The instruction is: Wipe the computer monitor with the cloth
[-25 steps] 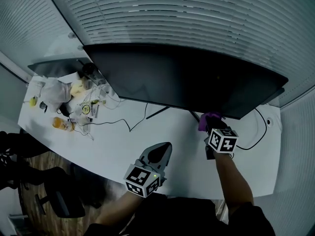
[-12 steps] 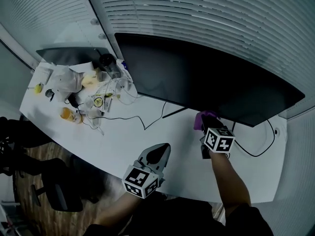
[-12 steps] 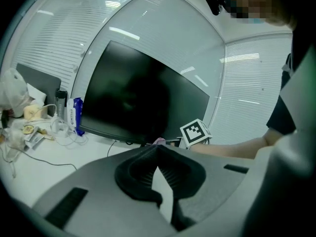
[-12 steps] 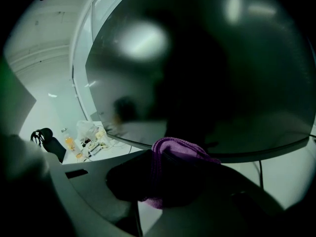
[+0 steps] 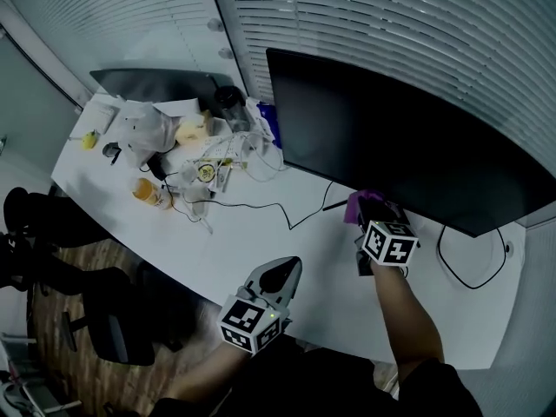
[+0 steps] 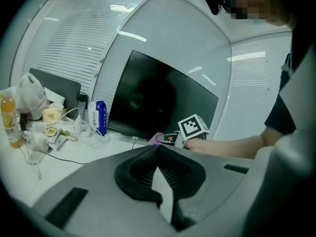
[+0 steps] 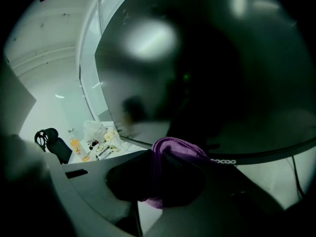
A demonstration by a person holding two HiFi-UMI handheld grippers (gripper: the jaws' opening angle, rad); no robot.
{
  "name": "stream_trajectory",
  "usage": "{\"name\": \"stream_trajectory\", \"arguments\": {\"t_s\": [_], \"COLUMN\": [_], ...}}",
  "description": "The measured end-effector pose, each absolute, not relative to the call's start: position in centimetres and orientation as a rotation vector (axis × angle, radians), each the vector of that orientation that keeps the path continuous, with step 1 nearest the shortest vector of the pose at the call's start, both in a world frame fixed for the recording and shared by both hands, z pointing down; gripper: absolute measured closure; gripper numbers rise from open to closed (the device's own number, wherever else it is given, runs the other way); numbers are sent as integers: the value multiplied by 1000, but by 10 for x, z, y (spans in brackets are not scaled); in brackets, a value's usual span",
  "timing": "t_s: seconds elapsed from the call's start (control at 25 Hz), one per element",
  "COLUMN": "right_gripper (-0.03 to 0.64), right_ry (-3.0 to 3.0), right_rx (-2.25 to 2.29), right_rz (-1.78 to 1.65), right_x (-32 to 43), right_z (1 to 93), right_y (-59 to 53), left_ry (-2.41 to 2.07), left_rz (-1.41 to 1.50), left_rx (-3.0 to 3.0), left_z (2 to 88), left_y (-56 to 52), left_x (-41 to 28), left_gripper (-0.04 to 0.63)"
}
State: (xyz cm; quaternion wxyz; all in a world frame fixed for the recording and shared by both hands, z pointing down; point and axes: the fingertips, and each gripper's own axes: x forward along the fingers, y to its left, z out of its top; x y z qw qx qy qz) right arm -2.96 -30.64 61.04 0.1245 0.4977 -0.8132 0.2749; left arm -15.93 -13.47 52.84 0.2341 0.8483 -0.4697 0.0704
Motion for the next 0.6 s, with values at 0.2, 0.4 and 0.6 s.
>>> {"name": "stream_trajectory", "arguments": {"t_s": [0.2, 0.4, 0.6], "right_gripper": [541, 541, 541], "right_ry": [-2398, -2427, -2444], "right_rx": [1420, 1379, 1342], "right_rz": [809, 807, 809], "right_x": [-67, -109, -151], "right_z": [612, 613, 615], "right_y": [-314, -323, -332], "left_ry": [-1318, -1341, -1374], "left_rz": [194, 204, 205], "left_rx": [2311, 2300, 2279], "left_z": [531, 534, 538], "left_y": [-134, -131, -130], "left_x": [-185, -210, -240], "left_gripper": [591, 591, 591]}}
